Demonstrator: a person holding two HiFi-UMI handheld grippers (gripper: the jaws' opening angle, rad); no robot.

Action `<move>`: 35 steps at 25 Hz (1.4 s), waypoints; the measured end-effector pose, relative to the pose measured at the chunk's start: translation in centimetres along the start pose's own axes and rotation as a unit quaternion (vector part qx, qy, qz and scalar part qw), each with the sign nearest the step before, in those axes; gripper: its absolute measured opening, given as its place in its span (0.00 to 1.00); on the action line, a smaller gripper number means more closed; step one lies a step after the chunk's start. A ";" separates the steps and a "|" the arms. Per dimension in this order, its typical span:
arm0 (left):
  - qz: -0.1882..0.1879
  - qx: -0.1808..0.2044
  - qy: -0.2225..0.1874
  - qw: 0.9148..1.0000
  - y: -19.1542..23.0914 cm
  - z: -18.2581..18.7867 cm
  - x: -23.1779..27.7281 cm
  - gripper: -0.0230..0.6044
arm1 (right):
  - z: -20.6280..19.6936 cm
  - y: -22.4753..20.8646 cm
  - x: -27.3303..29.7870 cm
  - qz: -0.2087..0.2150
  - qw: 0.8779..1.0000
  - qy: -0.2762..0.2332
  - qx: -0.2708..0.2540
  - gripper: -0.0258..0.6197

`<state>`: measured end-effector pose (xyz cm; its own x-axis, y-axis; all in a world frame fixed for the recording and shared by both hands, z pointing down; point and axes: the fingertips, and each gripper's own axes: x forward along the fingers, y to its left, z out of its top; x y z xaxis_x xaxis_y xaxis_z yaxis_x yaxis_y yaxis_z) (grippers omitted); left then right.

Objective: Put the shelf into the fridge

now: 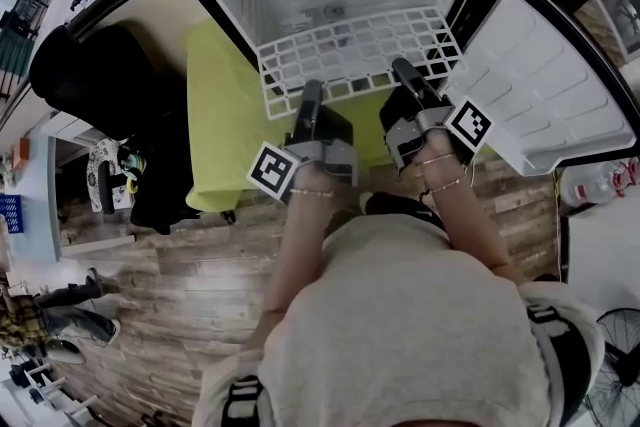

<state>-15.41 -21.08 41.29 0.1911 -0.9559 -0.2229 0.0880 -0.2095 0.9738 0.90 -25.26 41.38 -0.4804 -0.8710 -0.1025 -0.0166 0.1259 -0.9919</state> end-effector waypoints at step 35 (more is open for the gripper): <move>0.003 -0.007 -0.004 1.000 0.2 0.6 0.1 0.09 | -0.7 -0.1 -0.5 -0.009 1.000 0.003 0.002 0.08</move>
<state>-15.95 -21.38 41.51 0.1832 -0.9590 -0.2164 0.1005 -0.2007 0.9745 0.53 -24.47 41.62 -0.4858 -0.8699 -0.0850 -0.0212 0.1089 -0.9938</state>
